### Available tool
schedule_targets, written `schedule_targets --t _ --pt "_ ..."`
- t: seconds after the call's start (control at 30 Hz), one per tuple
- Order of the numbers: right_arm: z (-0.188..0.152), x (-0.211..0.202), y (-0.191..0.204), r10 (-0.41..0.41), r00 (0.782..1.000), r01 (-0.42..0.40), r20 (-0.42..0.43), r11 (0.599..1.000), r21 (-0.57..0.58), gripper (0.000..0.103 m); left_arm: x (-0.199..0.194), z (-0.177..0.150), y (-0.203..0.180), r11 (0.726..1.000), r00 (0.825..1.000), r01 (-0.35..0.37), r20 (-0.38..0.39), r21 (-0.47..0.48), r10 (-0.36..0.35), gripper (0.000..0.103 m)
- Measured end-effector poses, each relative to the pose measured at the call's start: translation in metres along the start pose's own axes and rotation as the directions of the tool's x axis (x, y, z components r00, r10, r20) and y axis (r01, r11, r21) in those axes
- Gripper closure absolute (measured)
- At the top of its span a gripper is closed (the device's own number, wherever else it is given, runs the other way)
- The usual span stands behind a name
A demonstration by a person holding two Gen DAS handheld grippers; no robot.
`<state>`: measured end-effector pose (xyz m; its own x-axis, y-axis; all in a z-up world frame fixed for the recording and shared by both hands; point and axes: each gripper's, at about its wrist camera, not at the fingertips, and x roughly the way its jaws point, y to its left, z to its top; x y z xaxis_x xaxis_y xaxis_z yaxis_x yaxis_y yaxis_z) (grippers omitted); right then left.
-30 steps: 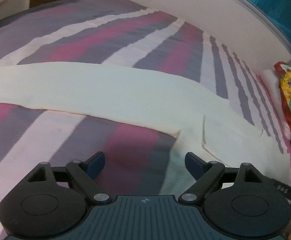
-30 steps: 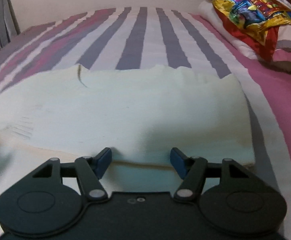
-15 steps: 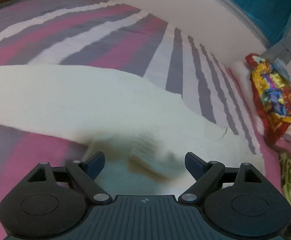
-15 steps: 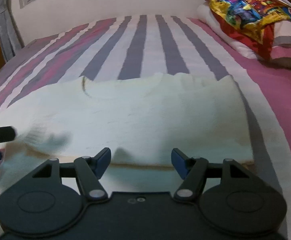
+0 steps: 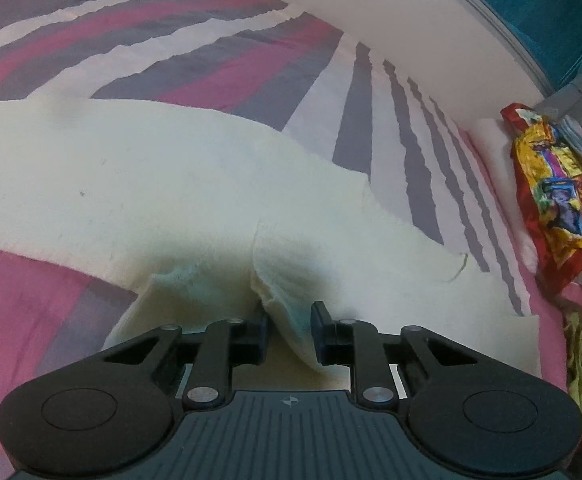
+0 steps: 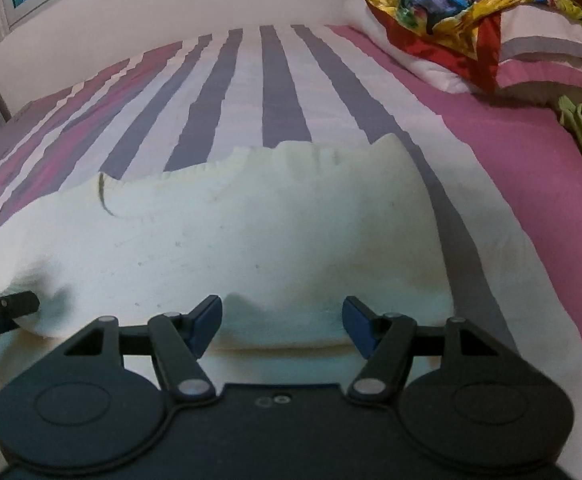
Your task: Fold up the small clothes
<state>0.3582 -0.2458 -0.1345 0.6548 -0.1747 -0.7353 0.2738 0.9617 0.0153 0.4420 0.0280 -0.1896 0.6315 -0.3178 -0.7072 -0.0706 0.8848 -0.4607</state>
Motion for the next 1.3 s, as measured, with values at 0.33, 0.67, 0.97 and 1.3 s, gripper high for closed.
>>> schedule_targets --t 0.33,0.67,0.97,1.3 --pt "0.007 0.0 0.003 0.016 1.0 -0.016 0.016 1.0 0.004 0.037 -0.024 0.015 -0.008 0.999 0.989 -0.013 0.15 0.045 0.006 0.099" --pt "0.008 0.018 0.03 -0.02 1.0 0.02 -0.008 0.997 -0.074 0.037 -0.006 0.022 0.027 0.992 0.992 -0.092 0.091 0.087 0.084 0.099" --pt "-0.001 0.025 0.053 -0.06 0.998 0.052 -0.036 0.979 -0.198 0.035 -0.055 0.012 0.039 0.989 0.984 -0.144 0.113 0.035 0.139 0.009" --pt "-0.001 -0.004 0.069 0.032 0.999 -0.034 -0.018 0.987 -0.154 0.035 -0.103 0.012 0.139 0.965 0.98 -0.159 0.085 -0.209 0.179 0.009"
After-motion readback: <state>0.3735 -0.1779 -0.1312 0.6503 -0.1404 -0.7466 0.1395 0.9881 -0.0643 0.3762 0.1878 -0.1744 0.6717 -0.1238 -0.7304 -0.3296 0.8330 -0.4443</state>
